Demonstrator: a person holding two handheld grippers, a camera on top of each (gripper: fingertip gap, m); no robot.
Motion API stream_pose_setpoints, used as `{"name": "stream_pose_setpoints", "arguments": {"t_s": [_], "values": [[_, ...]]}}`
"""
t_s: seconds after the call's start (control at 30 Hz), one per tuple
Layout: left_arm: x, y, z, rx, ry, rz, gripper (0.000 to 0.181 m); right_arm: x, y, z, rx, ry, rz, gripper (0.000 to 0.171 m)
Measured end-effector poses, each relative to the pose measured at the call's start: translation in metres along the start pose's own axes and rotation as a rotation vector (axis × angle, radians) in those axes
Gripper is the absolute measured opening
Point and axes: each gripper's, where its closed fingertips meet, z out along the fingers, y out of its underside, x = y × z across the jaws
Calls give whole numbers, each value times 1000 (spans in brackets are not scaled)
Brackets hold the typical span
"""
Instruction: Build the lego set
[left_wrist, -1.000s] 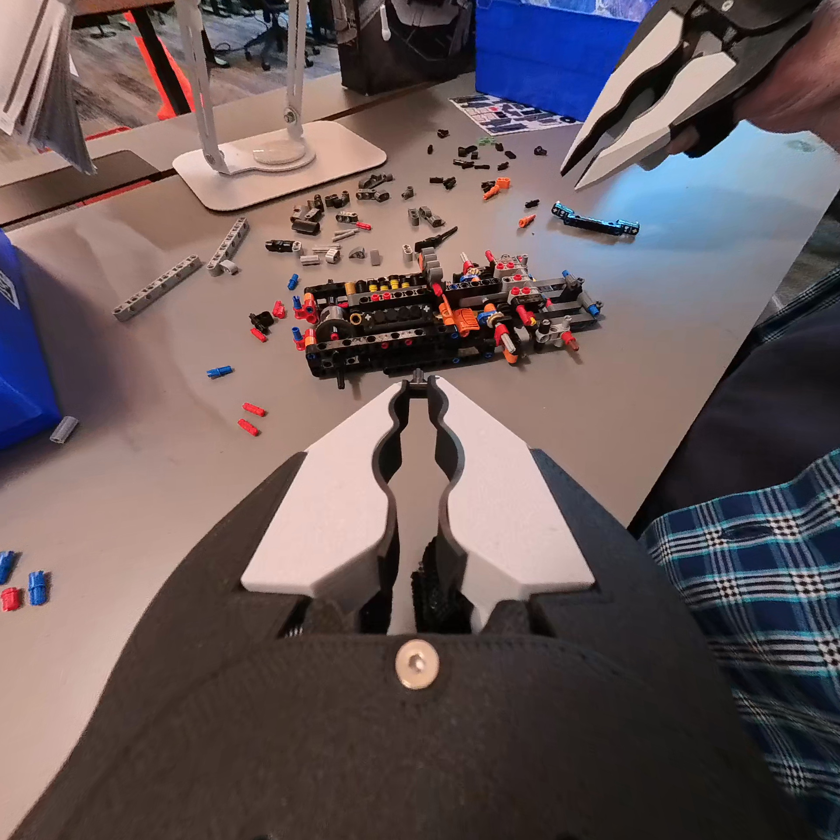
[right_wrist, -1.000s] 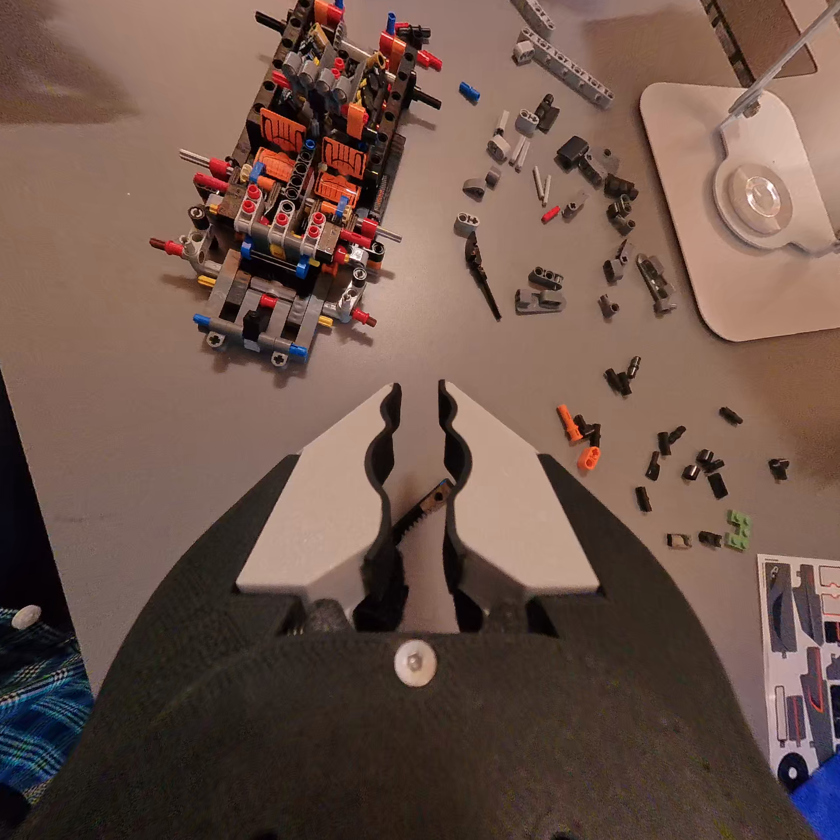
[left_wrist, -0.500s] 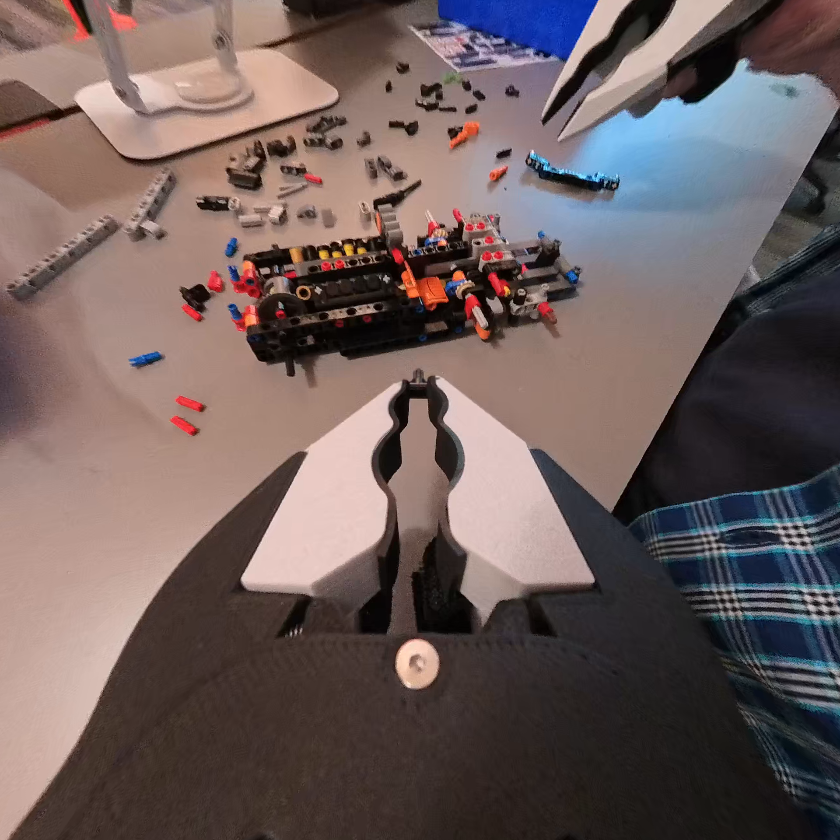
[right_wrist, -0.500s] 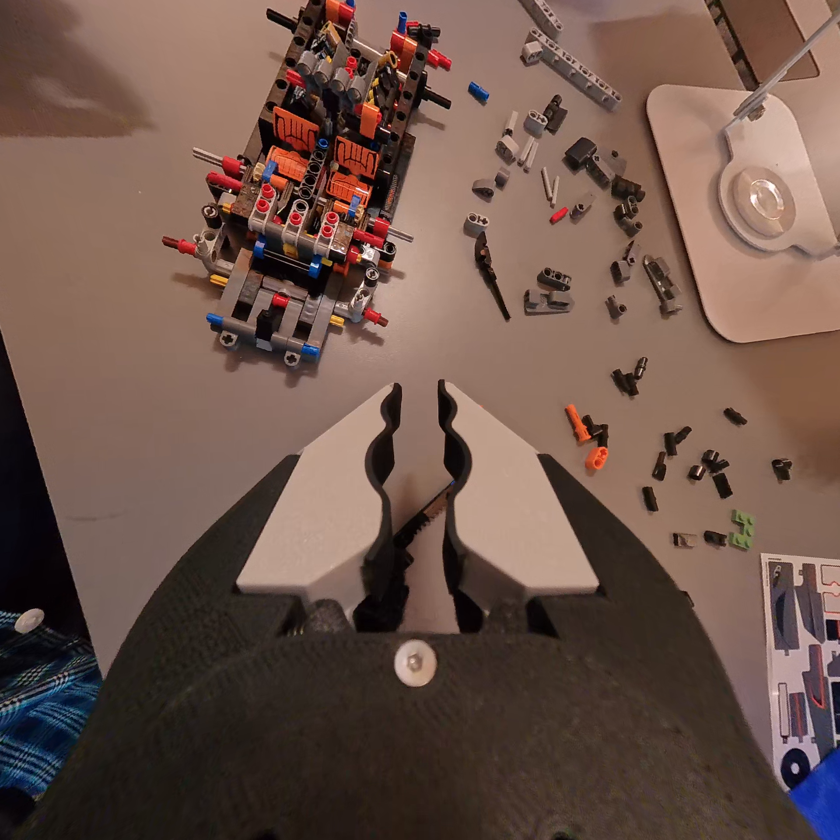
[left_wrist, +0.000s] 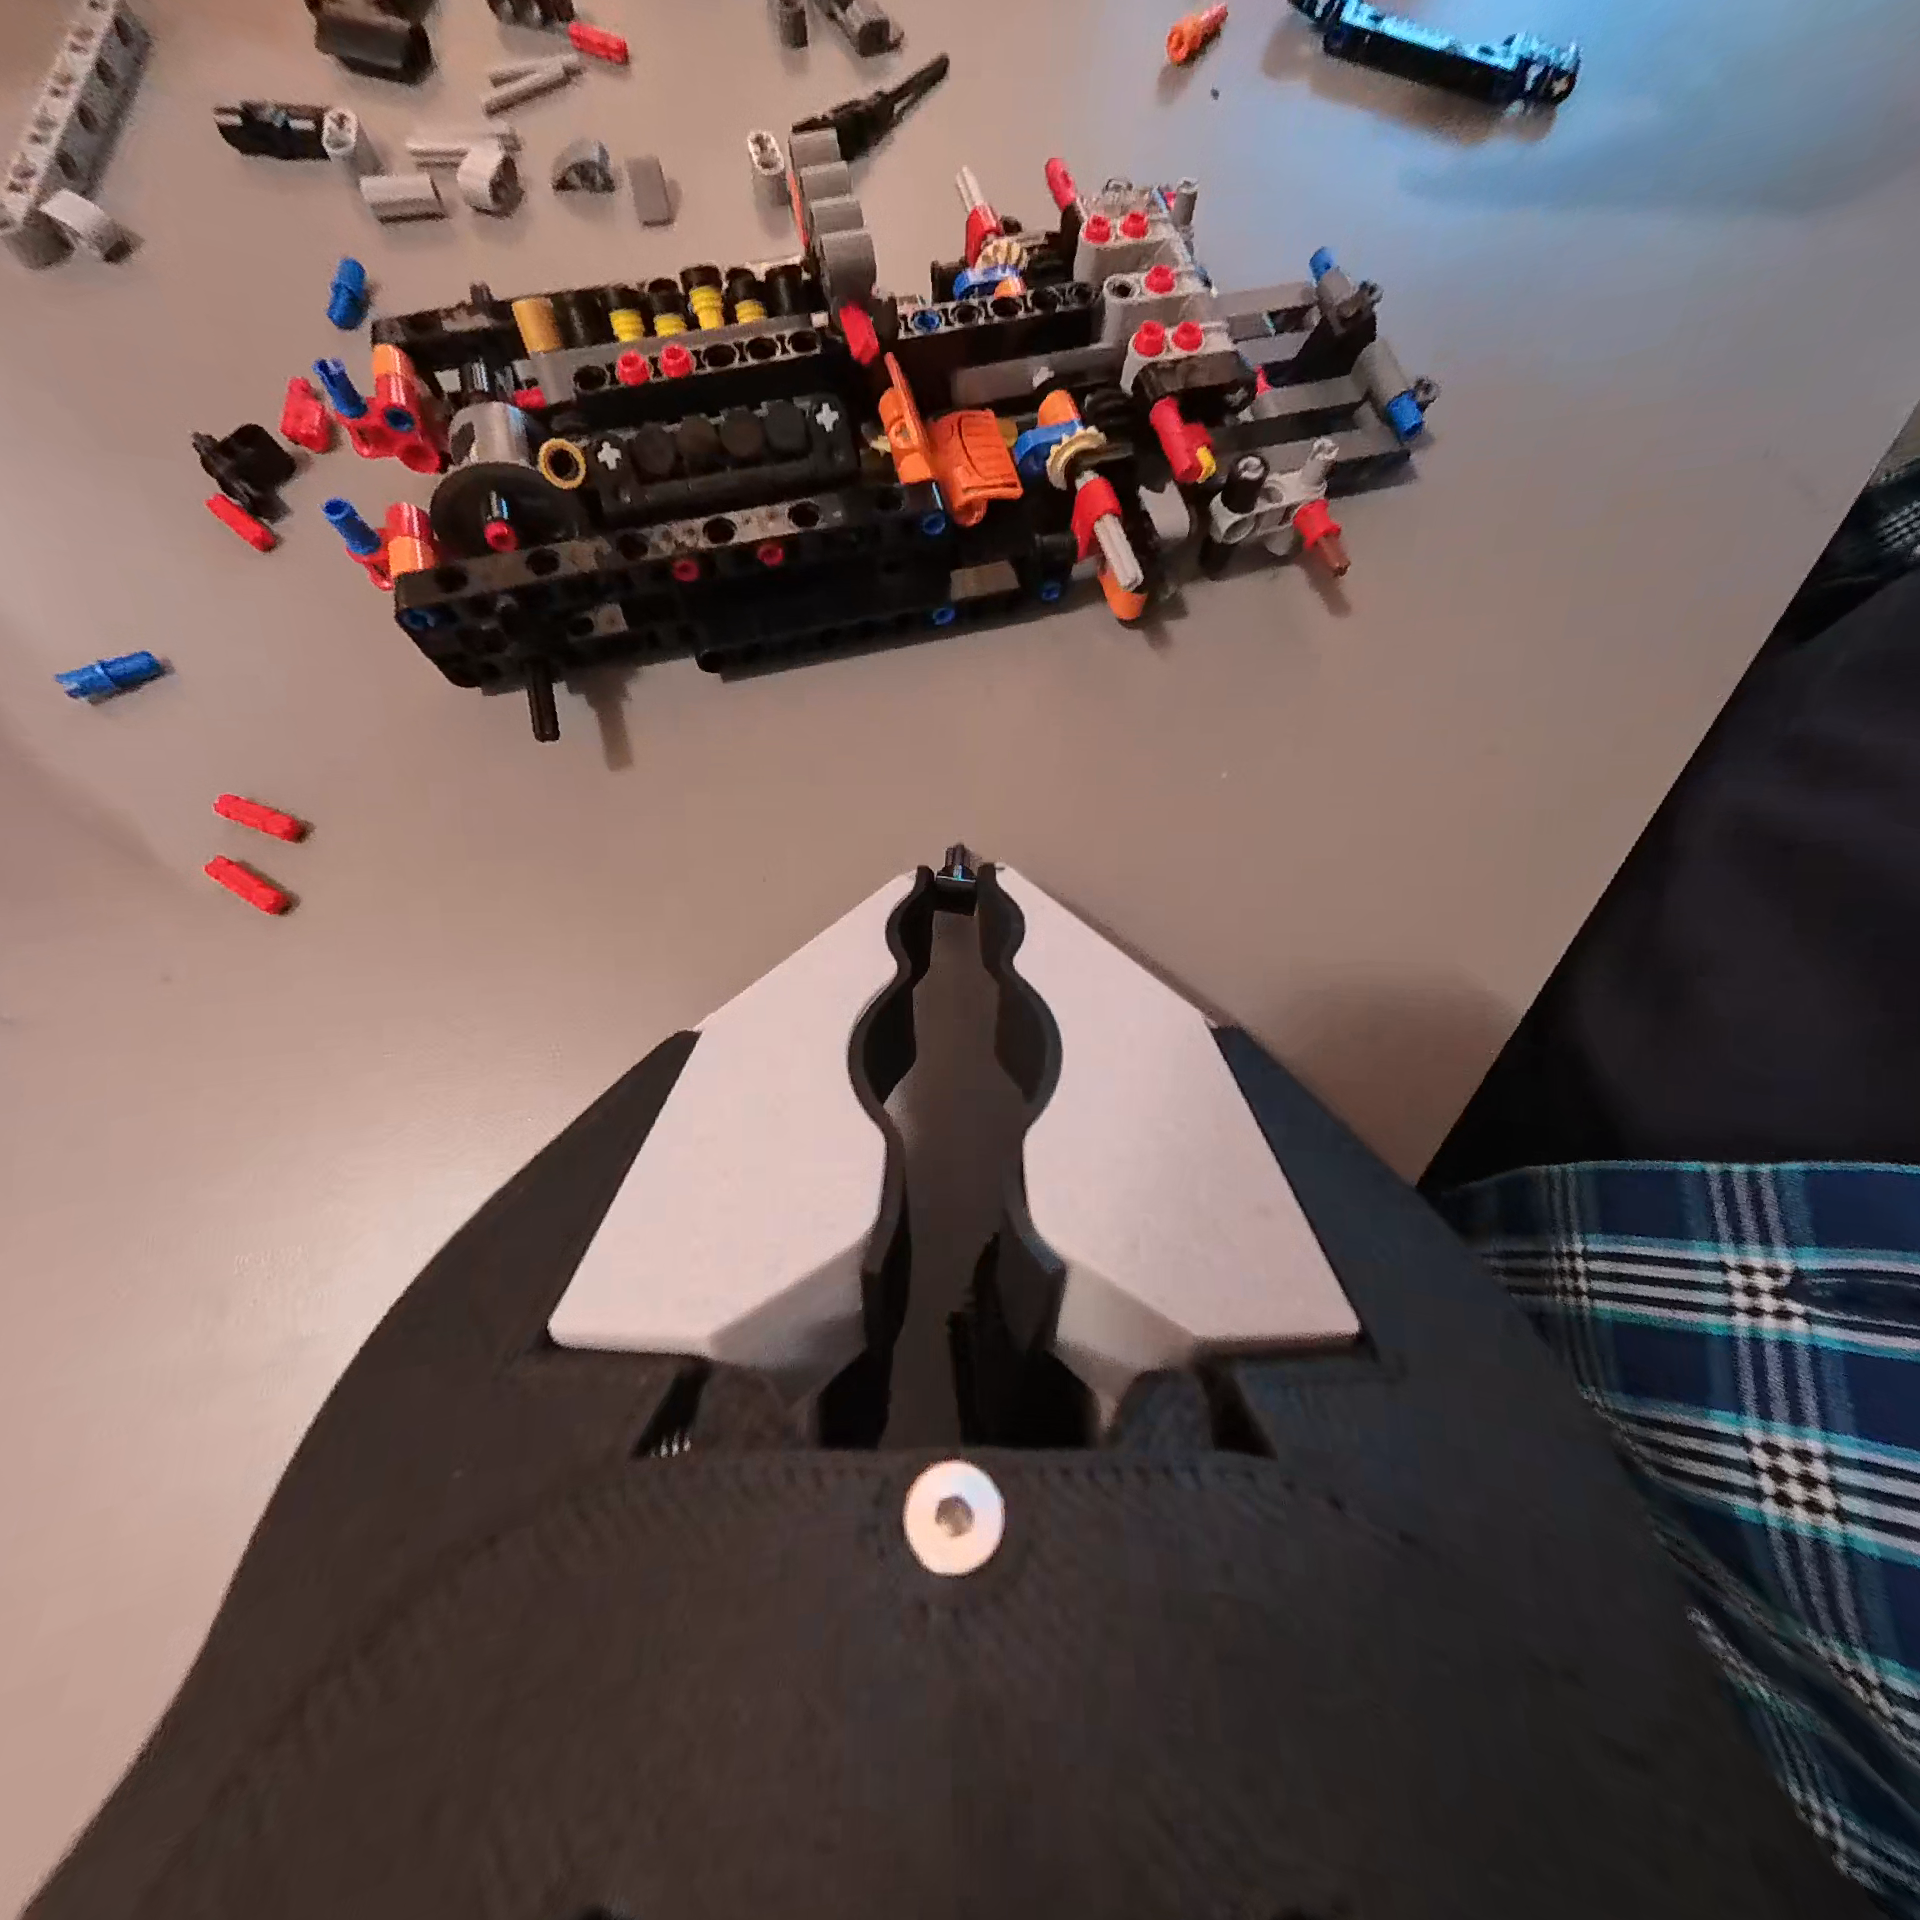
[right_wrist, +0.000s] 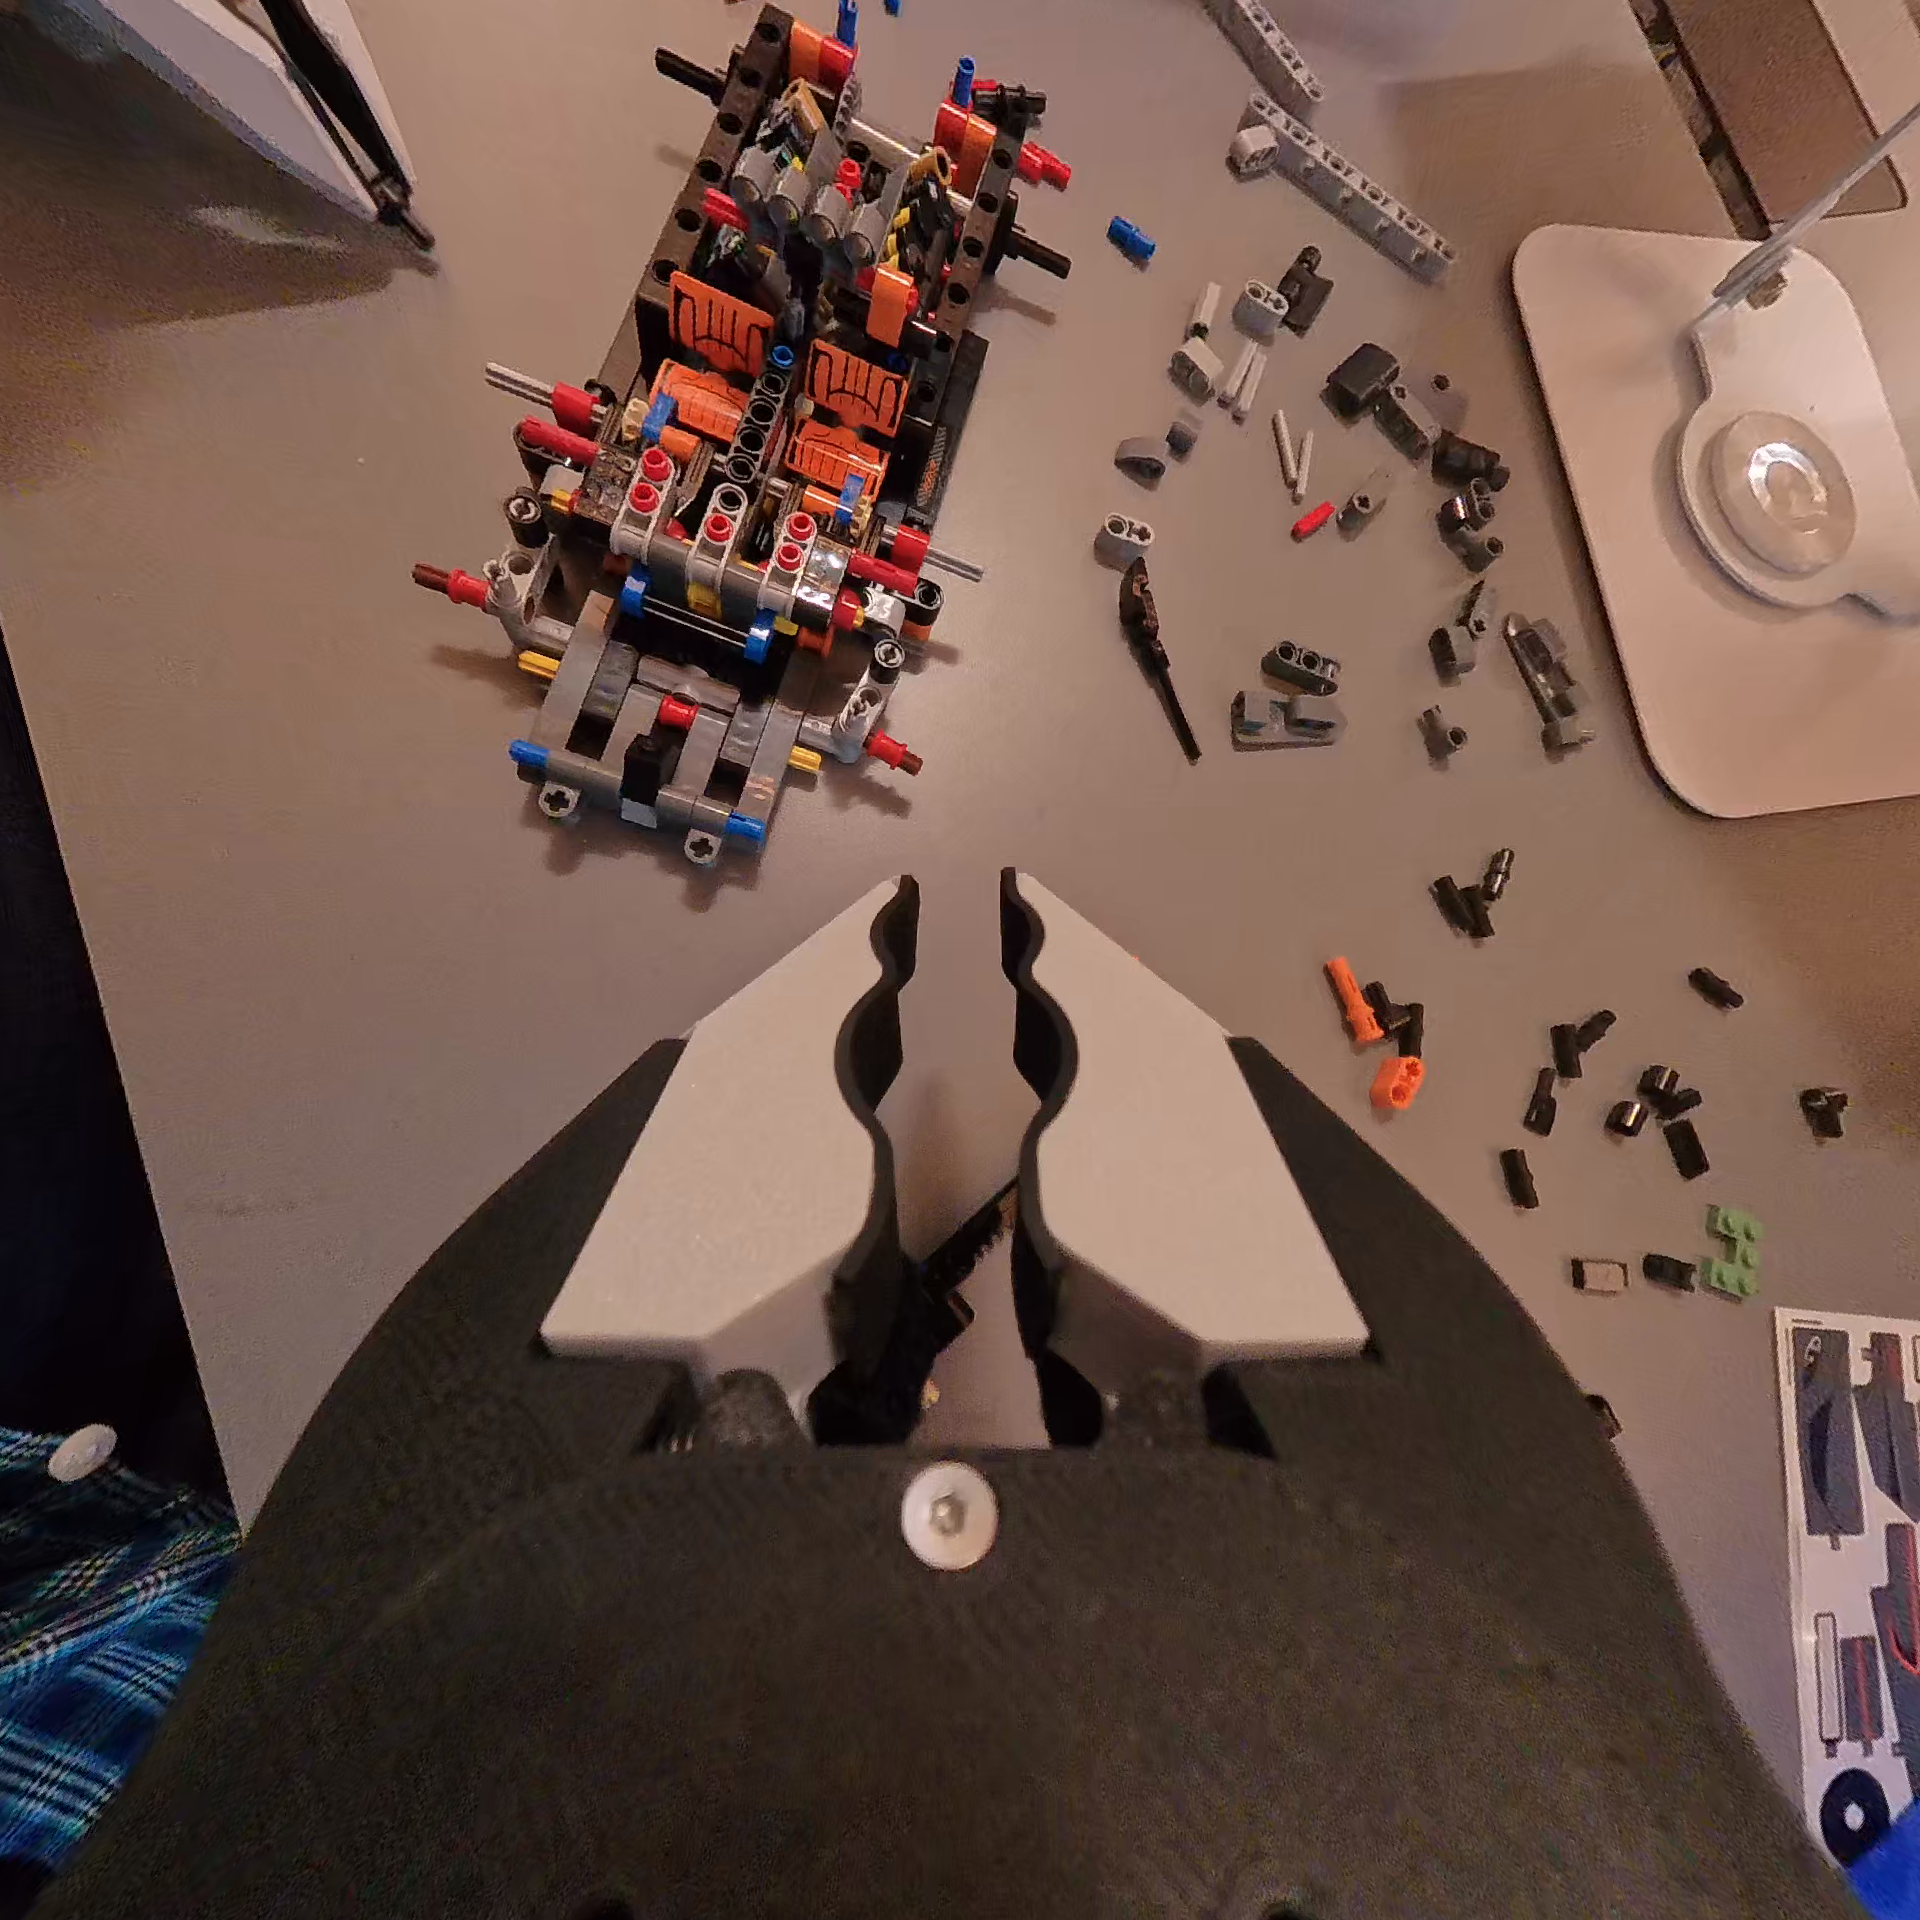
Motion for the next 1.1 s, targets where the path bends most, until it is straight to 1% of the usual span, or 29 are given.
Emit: {"name": "stream_pose_setpoints", "arguments": {"t_s": [0.03,0.43,0.67,1.1], "values": [[0,1,1,-9,0,1,8,0,-1,0,0,0,-2,14],[0,6,2,-44,9,-15,16,0,-7,0,7,1,-14,14],[-2,6,2,-45,9,-11,15,2,-12,1,14,-2,-21,14],[-9,-5,-12,38,4,-38,15,3,-31,6,30,5,-32,14]]}}
